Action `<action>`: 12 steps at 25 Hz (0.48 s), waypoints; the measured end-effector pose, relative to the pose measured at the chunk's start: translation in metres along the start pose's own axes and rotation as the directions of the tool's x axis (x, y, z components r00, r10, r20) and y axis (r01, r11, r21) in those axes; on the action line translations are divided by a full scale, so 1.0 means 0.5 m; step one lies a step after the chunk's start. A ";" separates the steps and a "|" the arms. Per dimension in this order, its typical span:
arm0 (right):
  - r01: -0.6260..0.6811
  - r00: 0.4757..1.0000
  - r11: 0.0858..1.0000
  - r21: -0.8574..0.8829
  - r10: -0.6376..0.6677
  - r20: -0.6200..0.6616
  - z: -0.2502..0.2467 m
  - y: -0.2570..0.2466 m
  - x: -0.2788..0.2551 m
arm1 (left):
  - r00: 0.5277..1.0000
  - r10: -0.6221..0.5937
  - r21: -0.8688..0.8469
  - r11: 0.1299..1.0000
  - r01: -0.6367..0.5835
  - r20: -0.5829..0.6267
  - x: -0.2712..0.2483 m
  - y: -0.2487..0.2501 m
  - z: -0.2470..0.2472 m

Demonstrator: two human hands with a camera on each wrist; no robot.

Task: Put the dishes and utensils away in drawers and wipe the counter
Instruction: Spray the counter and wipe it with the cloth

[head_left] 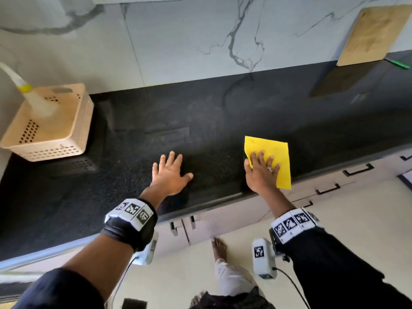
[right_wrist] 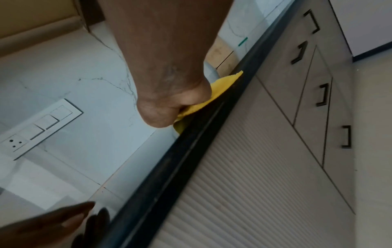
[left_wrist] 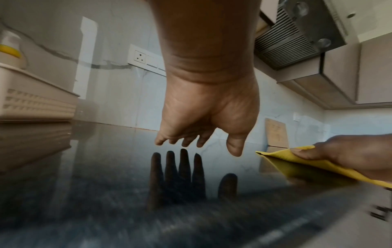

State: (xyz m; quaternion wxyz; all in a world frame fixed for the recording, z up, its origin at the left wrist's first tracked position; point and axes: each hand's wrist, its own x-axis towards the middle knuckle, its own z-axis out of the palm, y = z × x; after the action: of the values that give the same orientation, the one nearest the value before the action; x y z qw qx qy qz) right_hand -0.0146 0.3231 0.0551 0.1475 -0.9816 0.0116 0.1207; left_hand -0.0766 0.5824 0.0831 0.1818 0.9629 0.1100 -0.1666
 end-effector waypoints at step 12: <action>-0.001 0.994 0.999 0.036 -0.003 0.109 0.029 -0.412 0.308 | 0.818 -0.553 -0.325 0.811 0.486 -0.157 0.103 -0.236 -0.117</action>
State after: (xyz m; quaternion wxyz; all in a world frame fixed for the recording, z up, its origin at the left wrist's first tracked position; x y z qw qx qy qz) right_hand 0.1434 0.5265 0.0636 0.1657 -0.9707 0.0051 0.1740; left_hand -0.0452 0.7203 0.0787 0.2432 0.8741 0.4139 -0.0739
